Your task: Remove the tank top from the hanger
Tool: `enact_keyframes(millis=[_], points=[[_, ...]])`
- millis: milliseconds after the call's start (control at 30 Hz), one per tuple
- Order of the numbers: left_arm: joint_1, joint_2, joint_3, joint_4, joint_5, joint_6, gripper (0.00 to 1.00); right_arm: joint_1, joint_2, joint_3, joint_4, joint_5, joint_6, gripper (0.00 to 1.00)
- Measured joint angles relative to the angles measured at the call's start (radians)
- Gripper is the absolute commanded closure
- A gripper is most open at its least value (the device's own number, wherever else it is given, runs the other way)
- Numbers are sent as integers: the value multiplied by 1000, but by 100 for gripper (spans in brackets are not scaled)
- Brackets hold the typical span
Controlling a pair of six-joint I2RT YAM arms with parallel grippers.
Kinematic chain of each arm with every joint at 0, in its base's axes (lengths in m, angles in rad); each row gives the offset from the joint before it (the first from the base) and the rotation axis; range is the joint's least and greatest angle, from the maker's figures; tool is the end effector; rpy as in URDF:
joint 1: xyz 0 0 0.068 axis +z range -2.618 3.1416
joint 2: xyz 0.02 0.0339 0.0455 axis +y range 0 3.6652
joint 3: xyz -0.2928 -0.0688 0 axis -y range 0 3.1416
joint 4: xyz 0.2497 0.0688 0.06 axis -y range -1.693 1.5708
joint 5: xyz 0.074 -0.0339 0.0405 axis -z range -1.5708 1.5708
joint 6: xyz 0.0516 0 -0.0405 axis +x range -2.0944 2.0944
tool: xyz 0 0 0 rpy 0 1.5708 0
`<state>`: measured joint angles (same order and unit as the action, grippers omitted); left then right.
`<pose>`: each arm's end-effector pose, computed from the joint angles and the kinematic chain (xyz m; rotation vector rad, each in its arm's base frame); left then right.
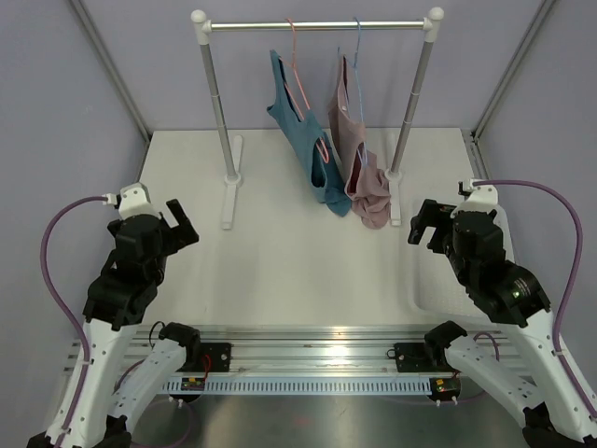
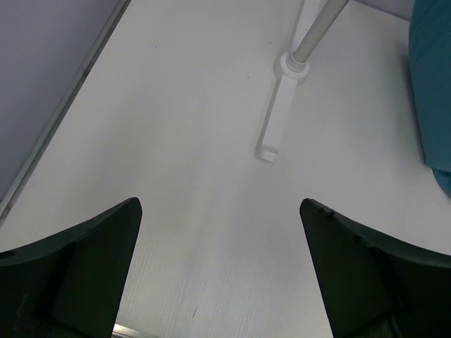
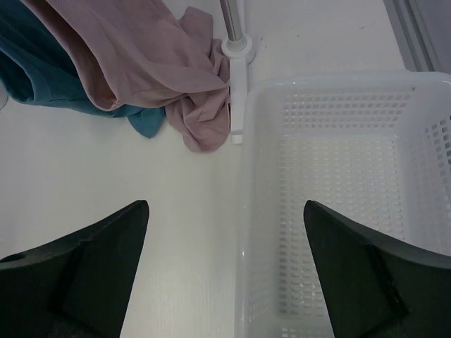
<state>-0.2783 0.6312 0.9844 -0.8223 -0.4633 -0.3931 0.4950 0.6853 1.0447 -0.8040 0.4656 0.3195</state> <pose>0.1066 -0.0065 0.3746 -0.3974 1.9472 0.0400 0.1117 0.0339 0.3911 0.1195 1.9622 0.0629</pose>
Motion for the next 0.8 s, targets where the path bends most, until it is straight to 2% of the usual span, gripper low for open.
enact_keyframes(millis=[233, 500, 633, 800], points=[[0, 15, 92, -16, 68, -25, 1, 0, -13, -8, 14, 4, 0, 1], [-12, 185, 367, -8, 294, -91, 1, 0, -124, -51, 47, -64, 4, 0], [-91, 392, 632, -29, 350, -102, 1, 0, -119, -51, 47, -82, 10, 0], [-188, 690, 996, -66, 327, -94, 7, 0, -123, -50, 8, -103, 13, 0]])
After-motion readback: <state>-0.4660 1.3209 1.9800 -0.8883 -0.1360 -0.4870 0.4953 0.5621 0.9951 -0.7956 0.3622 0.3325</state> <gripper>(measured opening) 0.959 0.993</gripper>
